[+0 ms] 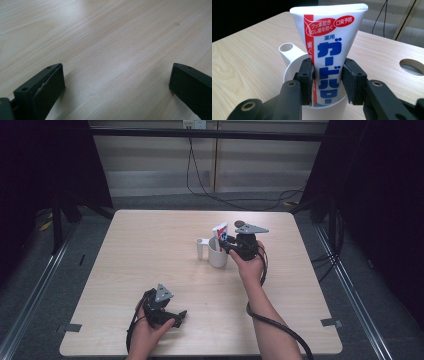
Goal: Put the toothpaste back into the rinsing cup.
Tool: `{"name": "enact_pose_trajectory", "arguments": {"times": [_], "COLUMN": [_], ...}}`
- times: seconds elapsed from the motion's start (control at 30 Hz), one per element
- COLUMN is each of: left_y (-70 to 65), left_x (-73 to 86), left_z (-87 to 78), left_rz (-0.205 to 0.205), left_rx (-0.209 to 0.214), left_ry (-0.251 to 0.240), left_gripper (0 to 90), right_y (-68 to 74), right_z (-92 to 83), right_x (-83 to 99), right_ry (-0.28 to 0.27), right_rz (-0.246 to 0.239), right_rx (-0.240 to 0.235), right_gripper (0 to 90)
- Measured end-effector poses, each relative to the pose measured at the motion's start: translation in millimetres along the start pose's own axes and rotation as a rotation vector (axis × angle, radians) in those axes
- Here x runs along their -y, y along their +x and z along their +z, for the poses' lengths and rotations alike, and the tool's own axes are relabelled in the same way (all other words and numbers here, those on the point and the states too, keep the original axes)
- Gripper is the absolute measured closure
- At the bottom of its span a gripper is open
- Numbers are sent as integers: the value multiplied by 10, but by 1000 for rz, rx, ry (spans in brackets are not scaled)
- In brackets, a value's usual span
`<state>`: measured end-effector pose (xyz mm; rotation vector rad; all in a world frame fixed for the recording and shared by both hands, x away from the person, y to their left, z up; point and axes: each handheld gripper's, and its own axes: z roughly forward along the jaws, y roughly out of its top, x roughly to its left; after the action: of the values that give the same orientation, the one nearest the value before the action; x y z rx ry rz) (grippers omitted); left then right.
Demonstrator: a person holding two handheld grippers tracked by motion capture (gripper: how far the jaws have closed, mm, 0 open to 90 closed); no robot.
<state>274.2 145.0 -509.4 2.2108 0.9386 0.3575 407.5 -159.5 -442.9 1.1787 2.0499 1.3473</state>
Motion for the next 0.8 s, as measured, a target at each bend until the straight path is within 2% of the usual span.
{"name": "enact_pose_trajectory", "arguments": {"times": [0.13, 0.7, 0.8], "left_y": [1, 0, 0], "left_x": [0, 0, 0], "left_z": [-1, 0, 0], "left_rz": [1, -1, 0], "left_rx": [-2, 0, 0], "left_ry": [1, -1, 0], "left_gripper": [0, 0, 0], "right_y": [17, 35, 42], "right_z": [15, 3, -4], "right_x": [23, 48, 32], "right_ry": [15, 19, 33], "right_rz": [-16, -18, -15], "right_rx": [-4, -23, -30], "right_gripper": [629, 601, 590]}}
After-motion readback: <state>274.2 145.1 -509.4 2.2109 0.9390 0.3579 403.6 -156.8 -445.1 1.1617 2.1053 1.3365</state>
